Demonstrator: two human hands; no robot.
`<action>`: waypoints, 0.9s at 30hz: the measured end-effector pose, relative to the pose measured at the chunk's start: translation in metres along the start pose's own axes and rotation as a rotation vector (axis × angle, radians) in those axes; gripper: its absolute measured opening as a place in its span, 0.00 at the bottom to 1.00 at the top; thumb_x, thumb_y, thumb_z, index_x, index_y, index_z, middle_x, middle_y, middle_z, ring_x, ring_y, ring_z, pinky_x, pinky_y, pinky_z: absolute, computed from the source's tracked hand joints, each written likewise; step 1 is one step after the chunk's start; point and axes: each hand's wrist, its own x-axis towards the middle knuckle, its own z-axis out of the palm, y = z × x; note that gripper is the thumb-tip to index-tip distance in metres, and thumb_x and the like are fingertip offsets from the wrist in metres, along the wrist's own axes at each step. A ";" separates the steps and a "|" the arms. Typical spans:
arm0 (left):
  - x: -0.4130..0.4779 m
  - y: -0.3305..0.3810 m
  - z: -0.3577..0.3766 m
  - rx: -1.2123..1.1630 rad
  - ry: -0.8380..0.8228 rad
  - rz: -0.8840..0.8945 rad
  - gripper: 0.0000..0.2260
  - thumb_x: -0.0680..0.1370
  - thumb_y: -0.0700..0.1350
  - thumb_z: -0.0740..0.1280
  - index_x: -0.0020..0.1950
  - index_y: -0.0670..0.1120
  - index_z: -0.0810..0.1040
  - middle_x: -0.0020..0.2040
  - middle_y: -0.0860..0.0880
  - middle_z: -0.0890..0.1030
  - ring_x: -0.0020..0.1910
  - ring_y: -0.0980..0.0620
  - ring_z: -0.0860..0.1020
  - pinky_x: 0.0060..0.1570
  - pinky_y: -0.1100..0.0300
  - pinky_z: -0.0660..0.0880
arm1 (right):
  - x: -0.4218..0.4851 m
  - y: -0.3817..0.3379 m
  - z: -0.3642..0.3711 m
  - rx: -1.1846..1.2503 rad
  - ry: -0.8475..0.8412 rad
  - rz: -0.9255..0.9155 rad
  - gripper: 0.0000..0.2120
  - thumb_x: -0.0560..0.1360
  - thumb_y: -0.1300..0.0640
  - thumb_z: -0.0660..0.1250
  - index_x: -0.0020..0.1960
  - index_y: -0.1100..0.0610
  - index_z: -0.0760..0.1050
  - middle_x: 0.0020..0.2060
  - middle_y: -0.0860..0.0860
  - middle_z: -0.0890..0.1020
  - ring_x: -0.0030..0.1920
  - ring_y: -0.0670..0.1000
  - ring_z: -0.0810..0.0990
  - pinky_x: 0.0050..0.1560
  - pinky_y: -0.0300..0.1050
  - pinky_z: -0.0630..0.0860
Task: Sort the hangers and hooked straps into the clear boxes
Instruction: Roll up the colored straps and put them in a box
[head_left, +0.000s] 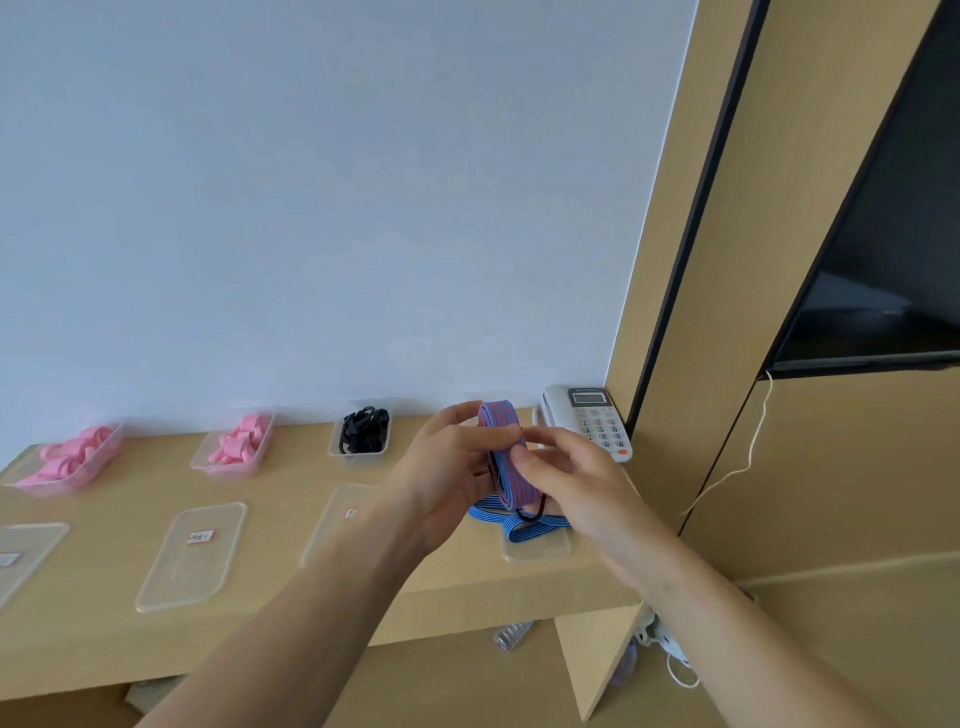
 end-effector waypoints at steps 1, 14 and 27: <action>0.009 -0.003 -0.004 -0.002 0.025 0.000 0.24 0.76 0.32 0.73 0.71 0.38 0.72 0.49 0.41 0.85 0.44 0.44 0.85 0.43 0.50 0.82 | 0.010 0.003 0.001 0.071 -0.025 0.030 0.11 0.78 0.50 0.71 0.60 0.50 0.80 0.48 0.51 0.87 0.44 0.51 0.85 0.51 0.54 0.83; 0.200 -0.040 -0.048 0.191 0.216 -0.190 0.21 0.79 0.37 0.72 0.70 0.48 0.75 0.62 0.43 0.83 0.55 0.47 0.83 0.64 0.46 0.77 | 0.206 0.091 -0.015 0.248 -0.118 0.363 0.13 0.76 0.63 0.70 0.61 0.56 0.80 0.51 0.62 0.86 0.52 0.65 0.85 0.57 0.61 0.81; 0.365 -0.092 -0.112 0.561 0.585 -0.403 0.22 0.83 0.43 0.65 0.78 0.47 0.69 0.70 0.46 0.76 0.63 0.49 0.75 0.59 0.51 0.72 | 0.400 0.175 0.022 0.149 0.152 0.644 0.13 0.73 0.59 0.69 0.57 0.53 0.78 0.49 0.52 0.84 0.43 0.51 0.84 0.37 0.44 0.78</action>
